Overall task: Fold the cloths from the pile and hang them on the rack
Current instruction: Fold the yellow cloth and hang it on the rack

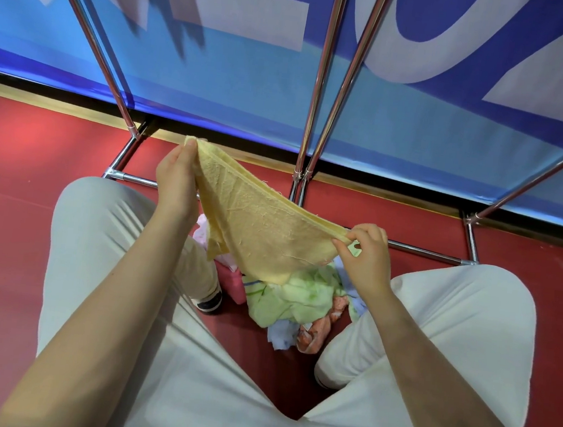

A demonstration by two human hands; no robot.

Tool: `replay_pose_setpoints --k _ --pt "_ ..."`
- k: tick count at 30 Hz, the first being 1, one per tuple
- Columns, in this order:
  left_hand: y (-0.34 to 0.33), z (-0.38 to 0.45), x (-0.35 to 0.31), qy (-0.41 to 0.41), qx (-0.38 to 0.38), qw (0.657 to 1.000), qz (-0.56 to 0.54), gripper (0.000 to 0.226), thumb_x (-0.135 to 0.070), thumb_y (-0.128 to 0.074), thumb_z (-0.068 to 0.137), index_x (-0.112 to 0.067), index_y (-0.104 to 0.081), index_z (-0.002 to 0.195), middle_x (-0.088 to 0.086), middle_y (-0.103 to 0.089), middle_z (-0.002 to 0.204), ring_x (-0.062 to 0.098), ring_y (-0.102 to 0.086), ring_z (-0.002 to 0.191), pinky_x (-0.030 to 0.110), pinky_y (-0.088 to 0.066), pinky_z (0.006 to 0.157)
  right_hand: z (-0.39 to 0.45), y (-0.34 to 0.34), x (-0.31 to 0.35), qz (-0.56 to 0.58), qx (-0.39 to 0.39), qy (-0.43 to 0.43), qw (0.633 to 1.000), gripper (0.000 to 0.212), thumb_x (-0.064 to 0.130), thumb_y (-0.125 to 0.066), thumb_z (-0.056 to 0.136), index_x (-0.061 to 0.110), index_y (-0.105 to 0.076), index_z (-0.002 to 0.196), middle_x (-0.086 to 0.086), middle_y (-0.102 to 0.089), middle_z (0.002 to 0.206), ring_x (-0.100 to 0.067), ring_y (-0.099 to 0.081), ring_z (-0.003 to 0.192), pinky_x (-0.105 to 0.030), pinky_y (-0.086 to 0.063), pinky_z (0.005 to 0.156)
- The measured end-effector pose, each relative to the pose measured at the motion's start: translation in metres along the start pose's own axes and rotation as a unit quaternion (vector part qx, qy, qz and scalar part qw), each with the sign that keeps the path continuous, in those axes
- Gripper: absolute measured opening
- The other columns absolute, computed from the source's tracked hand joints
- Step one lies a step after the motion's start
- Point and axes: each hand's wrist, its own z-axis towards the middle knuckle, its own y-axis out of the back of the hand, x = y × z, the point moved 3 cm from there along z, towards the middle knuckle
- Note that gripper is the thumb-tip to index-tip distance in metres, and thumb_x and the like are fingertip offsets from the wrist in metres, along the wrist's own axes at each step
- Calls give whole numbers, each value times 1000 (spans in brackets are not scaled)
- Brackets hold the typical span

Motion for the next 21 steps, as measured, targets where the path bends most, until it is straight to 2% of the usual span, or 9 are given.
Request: replay_pose_setpoints --k 3,6,8,12,14,16,19,21 --pt "4 2 0 6 -6 1000 -17 28 -27 -48 97 -19 -59 73 -1 -52 71 13 -47 66 29 -38 63 0 6 7 93 18 -22 995 11 10 -73 83 5 -63 78 -1 -61 90 -12 -53 84 -11 -40 74" --pt "4 3 0 13 -10 999 -28 30 -27 -49 96 -20 -55 68 -1 -51 69 13 -46 64 29 -36 61 -2 8 11 132 53 -83 986 11 13 -69 87 10 -60 81 8 -59 77 -7 -55 69 -20 -44 64" --pt "5 3 0 20 -15 999 -31 29 -28 -50 96 -20 -55 69 -2 -51 70 14 -46 66 30 -37 63 -1 8 11 142 53 -98 984 10 13 -69 87 11 -59 87 8 -58 77 -8 -55 70 -18 -43 64" --pt "4 3 0 17 -21 1000 -14 29 -30 -52 94 -23 -53 66 -5 -49 68 12 -44 65 32 -34 66 1 4 6 108 84 -117 984 28 12 -68 87 14 -61 114 5 -55 78 -6 -52 69 -21 -42 68" --pt "0 -1 -1 10 -21 1000 -1 32 -28 -50 96 -23 -52 64 -8 -49 65 10 -44 64 31 -35 66 1 2 5 66 108 -108 986 16 12 -67 87 10 -66 103 3 -57 79 -2 -51 64 -15 -37 63" --pt "-3 -3 -2 -4 -20 1000 12 32 -27 -47 98 -23 -55 67 -10 -51 66 9 -46 65 29 -37 66 -1 2 7 78 120 -108 984 3 9 -68 86 7 -66 86 2 -56 74 4 -54 57 -9 -36 57" --pt "-1 1 -1 -30 -25 998 50 27 -29 -44 98 -24 -55 75 -9 -51 73 9 -46 71 30 -38 69 3 9 7 177 111 -155 965 9 6 -69 85 5 -62 79 3 -55 67 6 -51 51 -8 -37 52" --pt "1 5 2 -55 -47 993 96 25 -31 -42 99 -26 -51 76 -9 -46 75 8 -42 73 28 -36 70 9 17 3 250 91 -188 945 16 8 -69 85 9 -59 74 1 -54 68 2 -48 55 -12 -37 56"
